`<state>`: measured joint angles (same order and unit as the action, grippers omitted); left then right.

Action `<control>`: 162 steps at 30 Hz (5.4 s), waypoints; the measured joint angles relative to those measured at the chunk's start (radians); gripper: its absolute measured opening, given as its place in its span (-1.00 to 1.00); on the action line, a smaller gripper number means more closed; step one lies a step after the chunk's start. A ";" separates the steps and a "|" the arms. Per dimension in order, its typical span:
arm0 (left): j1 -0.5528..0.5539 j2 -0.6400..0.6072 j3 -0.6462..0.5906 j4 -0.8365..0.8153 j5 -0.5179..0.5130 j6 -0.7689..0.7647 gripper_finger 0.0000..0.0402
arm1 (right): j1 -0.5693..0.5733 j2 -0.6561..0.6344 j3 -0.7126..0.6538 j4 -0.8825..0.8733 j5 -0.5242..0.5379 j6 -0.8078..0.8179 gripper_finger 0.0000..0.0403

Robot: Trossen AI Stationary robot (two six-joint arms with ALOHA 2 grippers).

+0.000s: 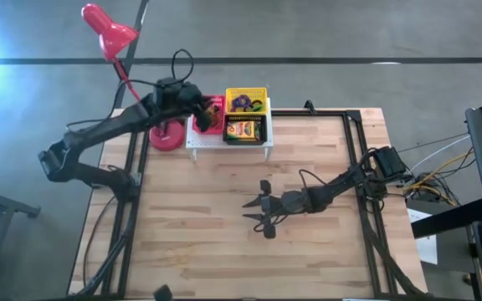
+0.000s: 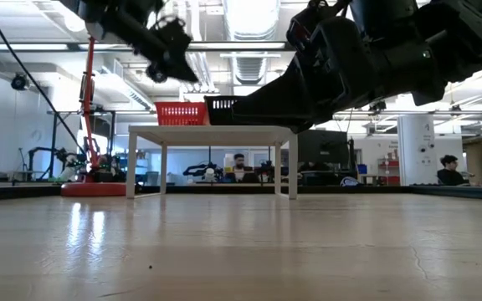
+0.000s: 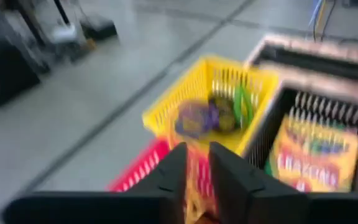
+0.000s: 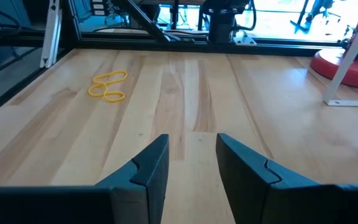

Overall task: Pick & Place Office Desk Supplies
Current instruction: Put the top yellow rubber band into the red bin on the shelf, then put the yellow rubber band into the red bin on the shelf

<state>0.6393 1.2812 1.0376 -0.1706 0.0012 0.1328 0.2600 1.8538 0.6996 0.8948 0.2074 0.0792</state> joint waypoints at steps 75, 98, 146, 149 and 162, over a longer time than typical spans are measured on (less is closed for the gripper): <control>-1.471 0.367 0.221 -0.787 -1.219 -0.179 -0.99 | 0.006 -0.001 0.000 0.050 0.002 -0.029 -0.37; -0.325 0.020 0.208 -0.444 -0.820 0.355 -0.99 | 0.008 -0.001 0.000 0.039 0.002 -0.022 -0.37; -0.103 0.043 -0.025 -0.128 -0.315 0.373 -0.94 | 0.015 -0.001 0.000 0.021 0.001 0.023 -0.37; -0.104 0.044 -0.003 -0.141 -0.169 0.310 -0.75 | 0.015 -0.001 0.000 0.021 0.002 0.022 -0.37; -0.103 0.043 0.254 -0.459 -0.345 0.009 -0.20 | 0.015 -0.001 0.000 0.021 0.003 0.026 -0.37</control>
<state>0.5358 1.3243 1.2921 -0.6291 -0.3436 0.1419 0.2749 1.8530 0.6992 0.9157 0.2105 0.1055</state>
